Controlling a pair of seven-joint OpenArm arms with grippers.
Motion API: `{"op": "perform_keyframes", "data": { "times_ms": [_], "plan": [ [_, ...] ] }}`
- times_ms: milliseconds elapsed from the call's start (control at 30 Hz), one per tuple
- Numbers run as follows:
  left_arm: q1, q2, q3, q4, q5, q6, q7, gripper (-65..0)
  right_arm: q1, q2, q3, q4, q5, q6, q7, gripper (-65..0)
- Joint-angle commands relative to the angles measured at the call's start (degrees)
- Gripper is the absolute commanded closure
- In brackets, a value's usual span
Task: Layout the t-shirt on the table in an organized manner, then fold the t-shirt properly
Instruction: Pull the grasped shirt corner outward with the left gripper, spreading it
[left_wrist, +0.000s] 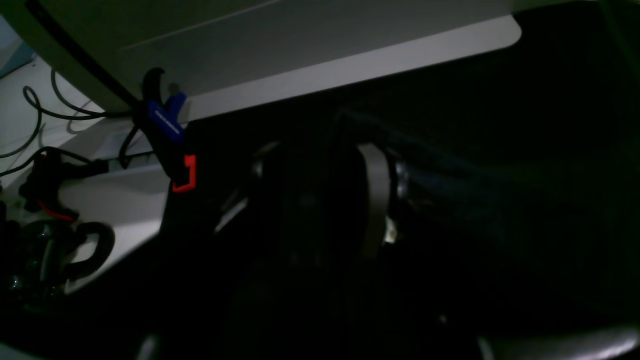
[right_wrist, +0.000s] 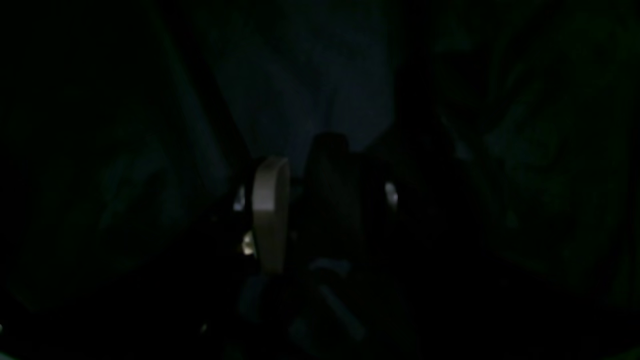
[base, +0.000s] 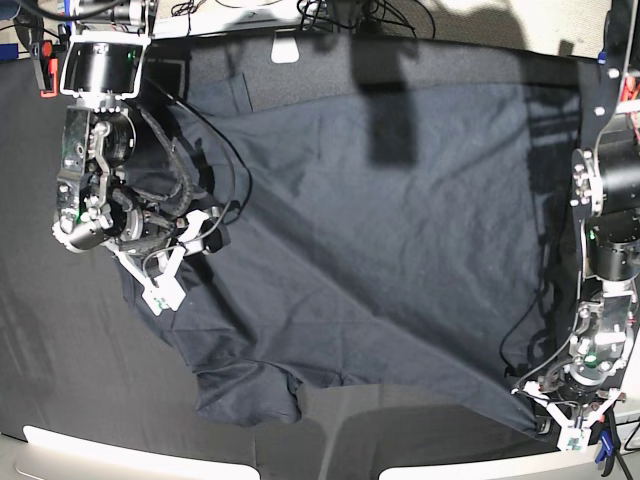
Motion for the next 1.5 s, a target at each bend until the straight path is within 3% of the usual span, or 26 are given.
{"op": "perform_keyframes", "data": {
  "times_ms": [0,133,467,633,767,900,1100,1233,1467],
  "plan": [
    [-2.5,-0.7,-0.2,0.9,-0.3,1.0,-2.0,-20.7,1.3,0.5,0.2,1.0,0.5,0.2,1.1,-22.6],
    [-2.5,-1.0,-0.2,0.9,-0.3,2.4,-2.1,-20.7,1.3,0.5,0.2,1.0,0.5,0.2,1.1,-22.6],
    [-2.5,-3.3,-0.2,0.9,-0.6,2.0,-3.0,-20.7,1.3,0.5,0.2,1.0,0.5,0.2,1.1,-22.6],
    [-2.5,-3.7,-0.2,0.9,-4.2,-6.0,-3.0,-20.7,1.3,0.5,0.2,1.0,0.6,0.2,1.1,-22.6],
    [-2.5,-3.7,-0.2,0.9,-4.3,-7.8,-1.9,-20.7,1.3,0.5,0.2,1.0,0.6,0.2,1.1,-22.6],
    [-2.5,-3.9,-0.2,0.9,-11.4,-8.3,3.4,-20.7,1.3,0.5,0.2,1.0,0.6,0.2,1.0,-22.6],
    [-2.5,-4.1,-0.2,0.9,-18.8,-13.6,11.1,-20.0,1.3,0.5,0.2,1.0,0.7,0.2,0.9,-22.6],
    [-2.5,-4.2,-0.2,0.9,-19.6,-13.7,12.5,-20.0,1.3,0.5,0.2,1.0,0.7,0.2,0.9,-22.6],
    [-2.3,-4.1,-0.2,0.9,-19.7,-11.0,12.5,-20.1,1.3,0.5,0.2,1.0,0.7,0.2,1.4,-22.6]
  ]
}}
